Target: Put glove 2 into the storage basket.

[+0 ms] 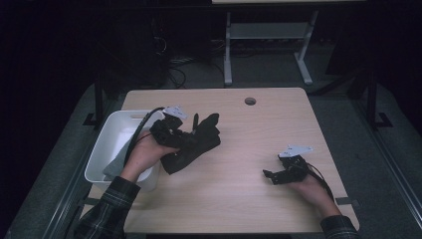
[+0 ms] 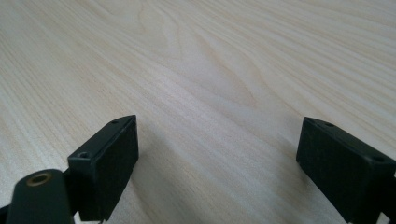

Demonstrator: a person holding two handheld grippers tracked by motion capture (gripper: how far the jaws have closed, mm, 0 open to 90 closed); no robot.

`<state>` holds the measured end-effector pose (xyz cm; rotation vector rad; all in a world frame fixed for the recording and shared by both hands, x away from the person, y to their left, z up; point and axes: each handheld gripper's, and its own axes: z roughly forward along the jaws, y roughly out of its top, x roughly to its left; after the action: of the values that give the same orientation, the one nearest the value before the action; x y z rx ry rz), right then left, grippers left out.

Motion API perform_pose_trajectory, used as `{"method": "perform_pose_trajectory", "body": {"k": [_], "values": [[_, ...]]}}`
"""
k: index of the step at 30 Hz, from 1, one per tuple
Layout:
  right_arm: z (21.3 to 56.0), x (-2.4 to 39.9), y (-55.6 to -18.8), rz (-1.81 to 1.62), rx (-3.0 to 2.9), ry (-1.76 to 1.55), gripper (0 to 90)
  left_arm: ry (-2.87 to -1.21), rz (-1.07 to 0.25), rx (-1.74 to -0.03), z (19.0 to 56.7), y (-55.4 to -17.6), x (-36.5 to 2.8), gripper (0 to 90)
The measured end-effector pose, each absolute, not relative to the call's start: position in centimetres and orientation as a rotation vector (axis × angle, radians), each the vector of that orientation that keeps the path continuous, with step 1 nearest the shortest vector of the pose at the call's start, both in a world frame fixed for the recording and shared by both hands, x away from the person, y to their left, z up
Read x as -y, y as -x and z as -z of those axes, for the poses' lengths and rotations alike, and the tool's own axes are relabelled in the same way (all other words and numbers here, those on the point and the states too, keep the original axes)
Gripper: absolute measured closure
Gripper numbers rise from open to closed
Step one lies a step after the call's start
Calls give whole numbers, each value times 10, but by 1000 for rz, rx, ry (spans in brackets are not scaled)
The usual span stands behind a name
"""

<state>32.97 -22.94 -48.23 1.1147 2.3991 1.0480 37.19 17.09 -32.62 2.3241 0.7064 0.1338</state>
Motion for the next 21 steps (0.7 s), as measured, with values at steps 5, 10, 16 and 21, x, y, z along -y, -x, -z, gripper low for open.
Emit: {"method": "perform_pose_trajectory", "body": {"k": [5,10,16,21], "values": [[482,229,-330,-1048,-2399,-1114,127,-2281,-173,-770,318,-374,-197,689],[482,229,-330,-1047,-2399,-1115,127,-2257,-216,-841,312,-374,-228,689],[482,229,-330,-1047,-2399,-1115,126,-2206,-257,-945,309,-372,-270,689],[482,229,-330,-1047,-2400,-1115,127,-2159,-292,-1034,312,-369,-305,689]]}}
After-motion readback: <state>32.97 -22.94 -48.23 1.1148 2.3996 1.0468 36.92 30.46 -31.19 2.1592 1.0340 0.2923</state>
